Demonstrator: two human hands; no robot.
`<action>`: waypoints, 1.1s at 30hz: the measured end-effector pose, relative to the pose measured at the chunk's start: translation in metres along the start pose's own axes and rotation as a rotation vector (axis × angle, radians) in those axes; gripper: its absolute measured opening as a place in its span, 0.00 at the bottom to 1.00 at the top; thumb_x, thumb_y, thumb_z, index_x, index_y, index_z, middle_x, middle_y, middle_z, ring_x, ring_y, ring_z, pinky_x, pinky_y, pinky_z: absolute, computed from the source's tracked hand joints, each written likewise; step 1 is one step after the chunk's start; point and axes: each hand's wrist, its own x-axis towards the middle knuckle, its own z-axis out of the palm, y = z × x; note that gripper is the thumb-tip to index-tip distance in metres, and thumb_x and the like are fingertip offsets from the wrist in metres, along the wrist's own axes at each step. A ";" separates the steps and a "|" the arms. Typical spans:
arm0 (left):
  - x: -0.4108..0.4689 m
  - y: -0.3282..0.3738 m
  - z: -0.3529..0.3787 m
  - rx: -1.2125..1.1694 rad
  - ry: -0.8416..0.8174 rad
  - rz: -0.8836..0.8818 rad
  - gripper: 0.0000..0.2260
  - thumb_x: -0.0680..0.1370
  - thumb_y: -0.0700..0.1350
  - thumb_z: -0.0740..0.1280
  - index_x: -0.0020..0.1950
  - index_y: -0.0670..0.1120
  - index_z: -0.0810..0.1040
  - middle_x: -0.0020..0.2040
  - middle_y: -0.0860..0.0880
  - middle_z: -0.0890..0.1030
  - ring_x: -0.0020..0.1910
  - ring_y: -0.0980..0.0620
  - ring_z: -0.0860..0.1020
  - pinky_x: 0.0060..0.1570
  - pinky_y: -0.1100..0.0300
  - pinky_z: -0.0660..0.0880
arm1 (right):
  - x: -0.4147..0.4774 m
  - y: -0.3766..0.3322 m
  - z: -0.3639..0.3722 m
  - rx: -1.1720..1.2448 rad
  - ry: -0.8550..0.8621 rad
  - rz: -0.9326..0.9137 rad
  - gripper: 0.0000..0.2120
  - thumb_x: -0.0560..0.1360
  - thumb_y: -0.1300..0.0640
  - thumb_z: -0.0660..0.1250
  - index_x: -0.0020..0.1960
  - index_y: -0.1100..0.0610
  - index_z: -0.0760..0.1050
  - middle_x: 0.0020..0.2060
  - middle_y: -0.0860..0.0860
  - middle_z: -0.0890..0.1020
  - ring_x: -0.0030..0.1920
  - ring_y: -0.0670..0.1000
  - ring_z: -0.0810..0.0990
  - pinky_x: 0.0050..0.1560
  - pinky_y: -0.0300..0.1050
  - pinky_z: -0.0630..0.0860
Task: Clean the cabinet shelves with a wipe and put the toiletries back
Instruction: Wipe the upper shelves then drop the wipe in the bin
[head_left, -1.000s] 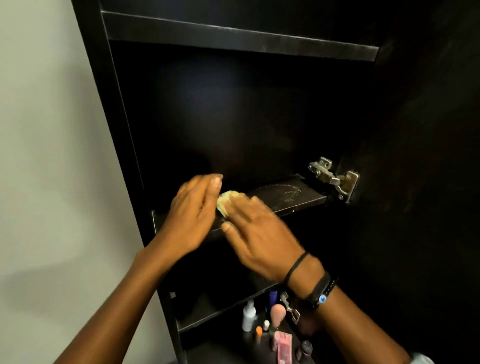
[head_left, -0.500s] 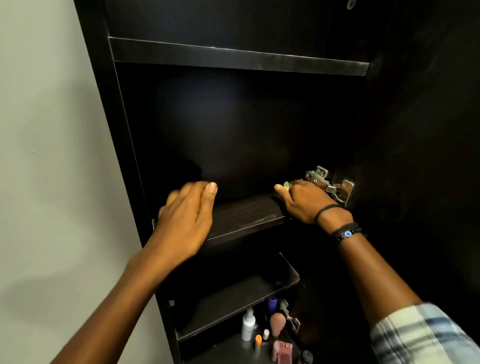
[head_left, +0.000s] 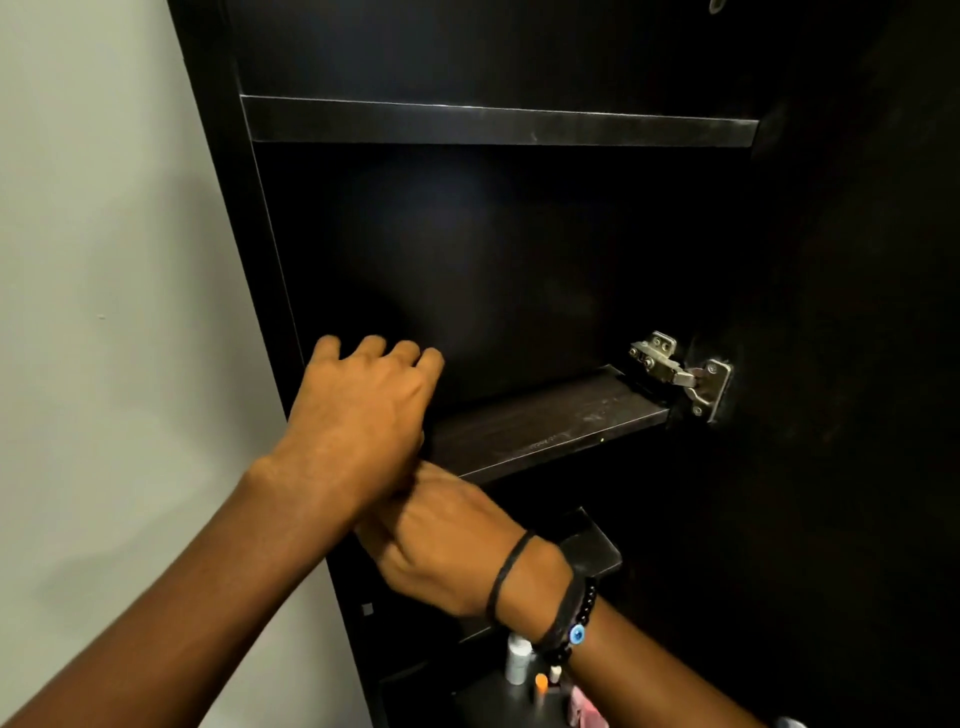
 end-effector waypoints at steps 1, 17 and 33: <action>0.000 0.000 0.001 0.014 -0.009 0.007 0.23 0.77 0.48 0.60 0.72 0.50 0.59 0.68 0.51 0.70 0.65 0.48 0.70 0.61 0.49 0.65 | -0.002 0.011 0.000 -0.015 -0.021 0.029 0.13 0.75 0.57 0.57 0.41 0.62 0.78 0.38 0.59 0.82 0.44 0.60 0.79 0.56 0.46 0.66; -0.005 0.006 0.017 -0.118 -0.024 0.019 0.20 0.78 0.49 0.58 0.70 0.52 0.61 0.66 0.52 0.71 0.64 0.50 0.71 0.60 0.49 0.66 | -0.051 0.044 -0.014 -0.084 -0.064 0.378 0.27 0.80 0.46 0.46 0.73 0.60 0.64 0.73 0.56 0.65 0.75 0.51 0.58 0.77 0.45 0.51; -0.006 0.015 0.032 -0.175 -0.164 0.038 0.21 0.79 0.48 0.58 0.72 0.51 0.61 0.69 0.52 0.69 0.64 0.50 0.72 0.60 0.50 0.69 | -0.043 0.181 -0.046 -0.090 -0.352 0.898 0.30 0.81 0.43 0.48 0.73 0.64 0.57 0.73 0.63 0.60 0.74 0.59 0.58 0.74 0.49 0.55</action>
